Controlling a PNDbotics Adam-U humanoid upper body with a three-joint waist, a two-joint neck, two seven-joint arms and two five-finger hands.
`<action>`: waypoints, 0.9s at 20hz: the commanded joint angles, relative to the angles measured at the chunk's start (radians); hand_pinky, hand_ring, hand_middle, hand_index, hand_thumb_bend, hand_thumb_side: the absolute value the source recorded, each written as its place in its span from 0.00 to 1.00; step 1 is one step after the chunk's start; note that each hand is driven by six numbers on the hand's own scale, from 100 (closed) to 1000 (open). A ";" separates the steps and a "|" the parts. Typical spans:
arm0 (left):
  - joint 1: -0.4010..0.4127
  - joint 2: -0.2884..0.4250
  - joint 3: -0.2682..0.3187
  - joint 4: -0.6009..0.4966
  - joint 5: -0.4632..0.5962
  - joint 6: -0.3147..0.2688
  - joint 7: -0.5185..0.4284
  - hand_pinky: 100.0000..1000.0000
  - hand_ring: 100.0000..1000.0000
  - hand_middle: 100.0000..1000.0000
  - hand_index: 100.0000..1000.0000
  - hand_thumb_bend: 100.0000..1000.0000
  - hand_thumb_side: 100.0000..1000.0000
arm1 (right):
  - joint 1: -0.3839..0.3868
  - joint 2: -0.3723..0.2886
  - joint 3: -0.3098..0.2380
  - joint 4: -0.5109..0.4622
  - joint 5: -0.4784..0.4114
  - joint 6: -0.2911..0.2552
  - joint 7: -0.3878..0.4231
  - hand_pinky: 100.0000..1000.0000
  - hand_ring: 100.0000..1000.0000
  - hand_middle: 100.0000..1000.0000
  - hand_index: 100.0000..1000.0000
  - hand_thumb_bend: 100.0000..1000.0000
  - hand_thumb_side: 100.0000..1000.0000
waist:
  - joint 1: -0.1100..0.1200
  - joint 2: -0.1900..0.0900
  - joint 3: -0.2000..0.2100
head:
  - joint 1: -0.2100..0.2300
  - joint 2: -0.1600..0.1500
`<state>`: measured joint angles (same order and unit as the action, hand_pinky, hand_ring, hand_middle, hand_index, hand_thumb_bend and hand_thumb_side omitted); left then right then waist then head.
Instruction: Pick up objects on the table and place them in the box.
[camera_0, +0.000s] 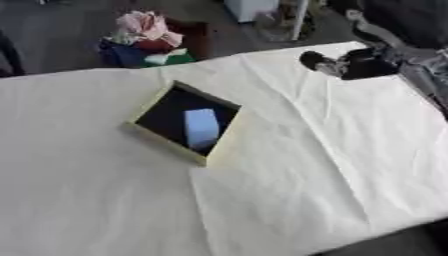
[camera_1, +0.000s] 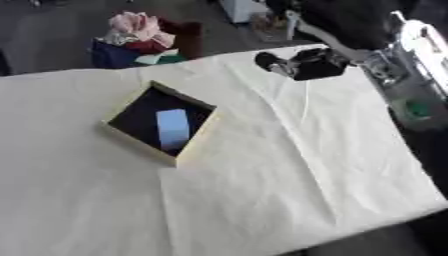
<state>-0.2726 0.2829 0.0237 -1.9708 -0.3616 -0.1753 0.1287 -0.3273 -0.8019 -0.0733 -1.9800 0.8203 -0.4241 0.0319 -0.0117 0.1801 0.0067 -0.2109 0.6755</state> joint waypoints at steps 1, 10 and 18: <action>0.000 0.002 0.003 -0.002 -0.008 0.001 0.006 0.62 0.36 0.41 0.59 0.26 0.58 | 0.035 0.039 -0.043 -0.020 0.021 0.005 -0.057 1.00 1.00 1.00 1.00 0.26 0.00 | 0.003 -0.006 -0.011 | 0.054 0.012; 0.018 -0.022 -0.015 0.018 -0.027 -0.003 -0.002 0.62 0.39 0.46 0.58 0.26 0.56 | 0.148 0.233 -0.072 -0.020 0.034 0.031 -0.114 0.93 1.00 1.00 1.00 0.00 0.00 | 0.014 0.024 -0.079 | 0.158 0.057; 0.053 -0.054 -0.054 0.061 -0.029 -0.011 -0.031 0.62 0.39 0.46 0.58 0.24 0.54 | 0.216 0.368 -0.061 -0.020 0.006 0.032 -0.065 0.87 1.00 1.00 1.00 0.00 0.00 | 0.019 0.032 -0.095 | 0.169 0.073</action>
<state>-0.2163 0.2274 -0.0241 -1.9066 -0.3917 -0.1853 0.1043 -0.1098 -0.4456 -0.1291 -1.9839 0.8368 -0.3926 -0.0465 0.0084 0.2231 -0.0882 -0.0458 0.7389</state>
